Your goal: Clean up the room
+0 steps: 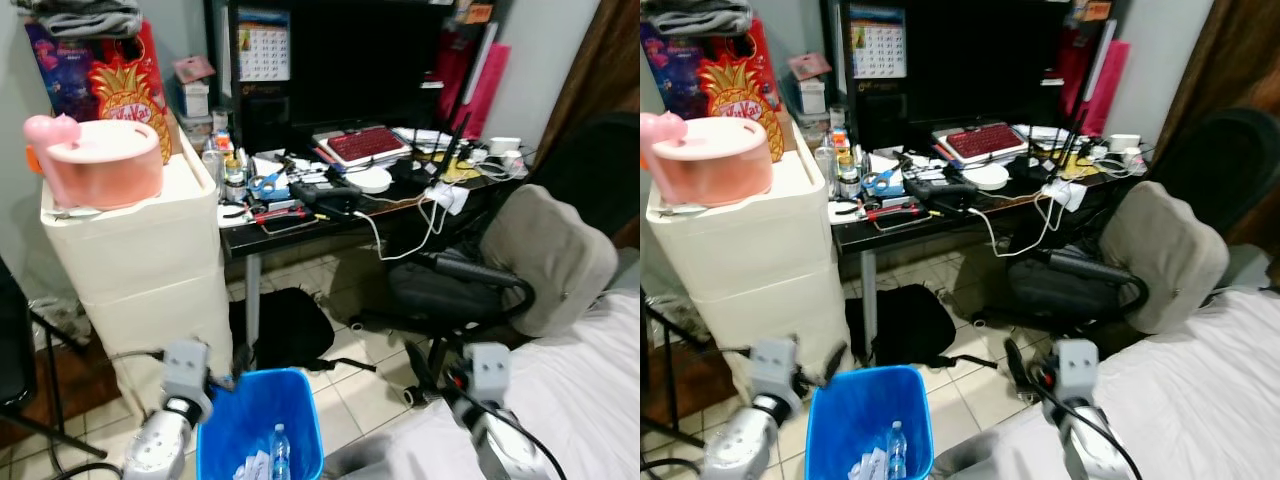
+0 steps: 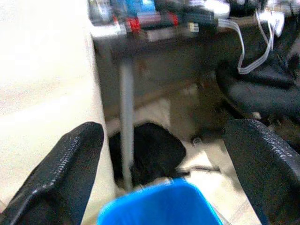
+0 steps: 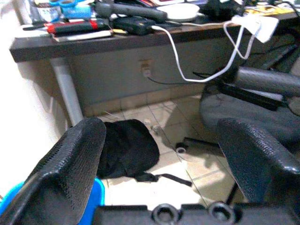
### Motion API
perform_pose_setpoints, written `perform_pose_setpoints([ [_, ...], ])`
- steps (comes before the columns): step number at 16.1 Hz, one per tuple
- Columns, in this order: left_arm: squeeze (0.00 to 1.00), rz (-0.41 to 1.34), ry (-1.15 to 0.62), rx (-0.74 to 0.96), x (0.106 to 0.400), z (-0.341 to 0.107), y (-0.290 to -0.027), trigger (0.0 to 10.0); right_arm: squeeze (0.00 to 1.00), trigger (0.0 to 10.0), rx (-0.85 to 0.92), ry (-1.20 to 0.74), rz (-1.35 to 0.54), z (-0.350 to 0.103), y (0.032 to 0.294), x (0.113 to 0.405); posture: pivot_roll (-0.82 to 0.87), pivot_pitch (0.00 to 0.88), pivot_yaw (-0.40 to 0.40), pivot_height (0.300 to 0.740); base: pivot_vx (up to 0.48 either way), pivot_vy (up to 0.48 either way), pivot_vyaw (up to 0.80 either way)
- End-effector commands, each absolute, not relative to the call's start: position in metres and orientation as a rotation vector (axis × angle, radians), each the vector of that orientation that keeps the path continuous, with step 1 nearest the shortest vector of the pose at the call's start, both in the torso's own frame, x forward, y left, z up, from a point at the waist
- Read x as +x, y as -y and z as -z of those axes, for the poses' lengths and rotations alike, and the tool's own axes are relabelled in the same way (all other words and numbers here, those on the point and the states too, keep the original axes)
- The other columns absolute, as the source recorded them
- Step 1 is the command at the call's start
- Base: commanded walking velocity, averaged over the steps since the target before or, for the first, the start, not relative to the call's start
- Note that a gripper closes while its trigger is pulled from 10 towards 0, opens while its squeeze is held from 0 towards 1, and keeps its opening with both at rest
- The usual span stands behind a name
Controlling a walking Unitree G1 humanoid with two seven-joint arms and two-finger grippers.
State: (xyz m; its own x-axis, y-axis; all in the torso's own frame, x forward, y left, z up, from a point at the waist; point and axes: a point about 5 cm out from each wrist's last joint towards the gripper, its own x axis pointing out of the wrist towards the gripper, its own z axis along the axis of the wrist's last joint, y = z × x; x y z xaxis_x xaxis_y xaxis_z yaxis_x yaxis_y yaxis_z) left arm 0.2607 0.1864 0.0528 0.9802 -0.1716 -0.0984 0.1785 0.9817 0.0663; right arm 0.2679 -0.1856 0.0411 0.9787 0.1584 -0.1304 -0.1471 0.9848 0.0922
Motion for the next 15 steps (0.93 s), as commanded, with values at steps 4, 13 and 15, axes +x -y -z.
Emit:
perform_pose_setpoints([
  [4, 0.0, 0.211, -0.059, 0.098, 0.265, -0.069, -0.167, 10.0, 0.0, 10.0, 0.073, -0.115, -0.182, -0.046, 0.173, 0.282, 0.13, 0.0, -0.097, 0.74, 0.0, 0.0, -0.6],
  [13, 0.0, 0.153, -0.122, 0.128, 0.274, -0.067, -0.171, 10.0, 0.0, 10.0, 0.068, -0.113, -0.189, -0.044, 0.174, 0.286, 0.11, 0.0, -0.089, 0.74, 0.0, 0.0, -0.09],
  [15, 0.0, 0.171, -0.112, 0.11, 0.276, -0.069, -0.168, 10.0, 0.0, 10.0, 0.066, -0.113, -0.19, -0.043, 0.174, 0.286, 0.11, 0.0, -0.088, 0.74, 0.0, 0.0, 0.0],
])
